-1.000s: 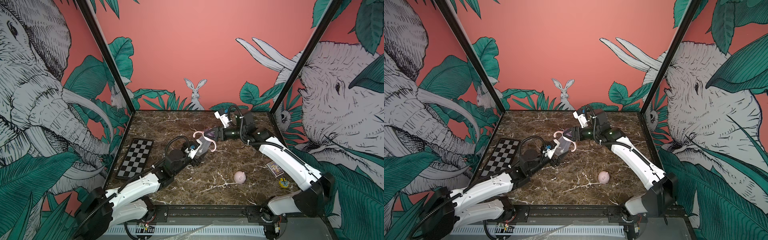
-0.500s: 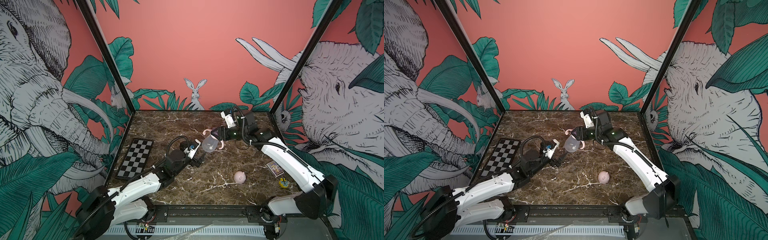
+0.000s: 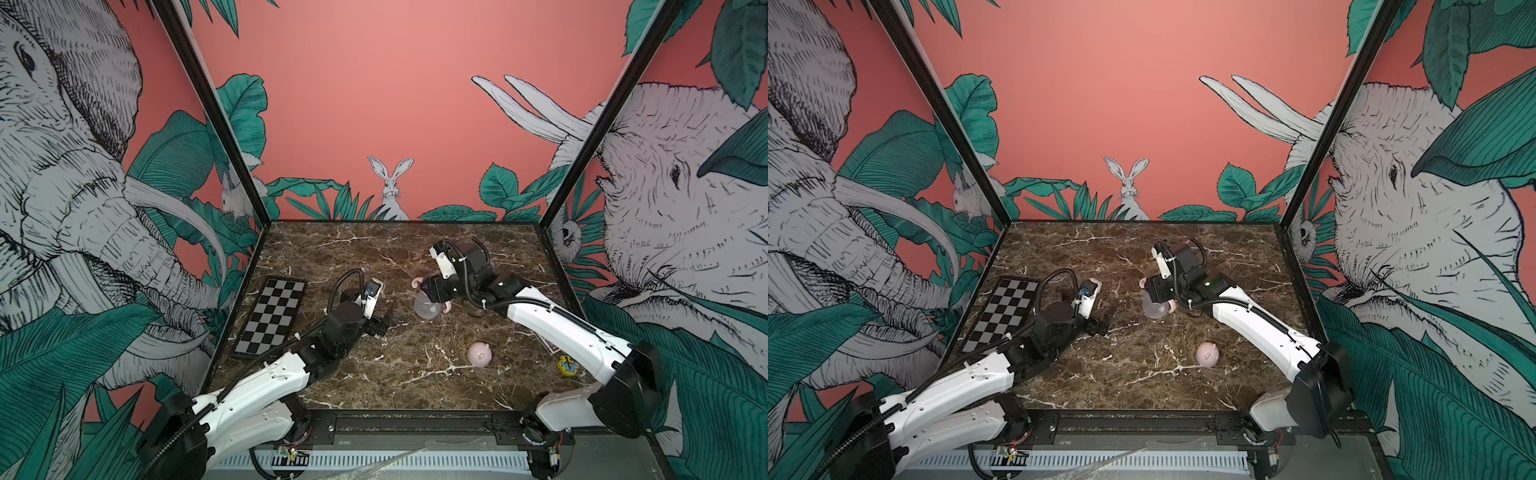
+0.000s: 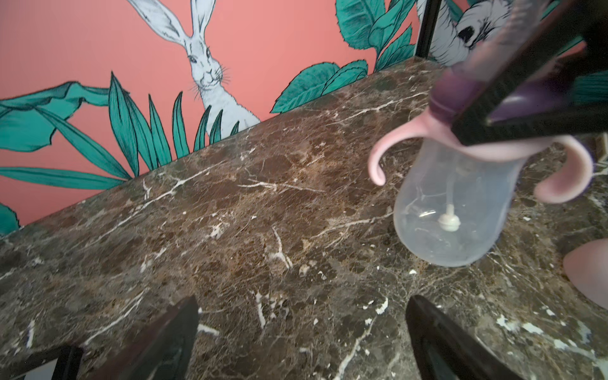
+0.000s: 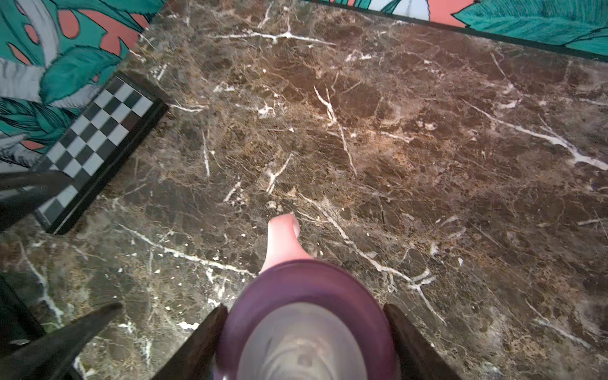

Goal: Assemble the baby bottles
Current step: Place the baby bottle at the center of the board.

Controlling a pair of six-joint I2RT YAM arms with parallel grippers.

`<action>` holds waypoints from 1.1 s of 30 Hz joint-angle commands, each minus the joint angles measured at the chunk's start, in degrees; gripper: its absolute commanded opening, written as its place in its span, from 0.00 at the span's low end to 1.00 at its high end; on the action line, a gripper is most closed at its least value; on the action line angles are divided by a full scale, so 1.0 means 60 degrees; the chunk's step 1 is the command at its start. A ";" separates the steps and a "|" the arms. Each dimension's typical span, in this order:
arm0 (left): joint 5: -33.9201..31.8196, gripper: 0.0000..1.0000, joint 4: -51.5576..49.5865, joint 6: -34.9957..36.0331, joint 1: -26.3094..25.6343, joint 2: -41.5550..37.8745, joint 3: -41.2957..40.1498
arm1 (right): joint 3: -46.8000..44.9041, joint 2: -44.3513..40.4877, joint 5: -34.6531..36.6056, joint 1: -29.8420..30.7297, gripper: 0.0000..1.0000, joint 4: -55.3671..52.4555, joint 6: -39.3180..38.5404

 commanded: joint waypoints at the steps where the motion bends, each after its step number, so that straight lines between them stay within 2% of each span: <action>1: -0.0086 1.00 -0.0923 -0.0686 0.0132 -0.0169 0.0399 | -0.0357 0.0049 0.0806 0.0145 0.36 0.1449 -0.0231; 6: 0.0237 0.99 -0.1359 -0.0887 0.0377 0.0076 0.0658 | -0.1439 0.0156 0.1639 0.0424 0.36 0.2700 -0.0531; 12: 0.0263 1.00 -0.1341 -0.0814 0.0392 0.0171 0.0745 | -0.2188 0.0273 0.2081 0.0520 0.37 0.3673 -0.0534; 22: 0.0243 1.00 -0.1195 -0.0689 0.0404 0.0307 0.0822 | -0.2600 0.0321 0.2199 0.0527 0.41 0.3875 -0.0398; 28: 0.0337 1.00 -0.1121 -0.0638 0.0405 0.0519 0.0921 | -0.2668 0.0140 0.2117 0.0520 0.59 0.3719 -0.0387; 33: 0.0388 1.00 -0.1048 -0.0636 0.0402 0.0635 0.0970 | -0.2469 -0.0361 0.2010 0.0520 0.81 0.3243 -0.0386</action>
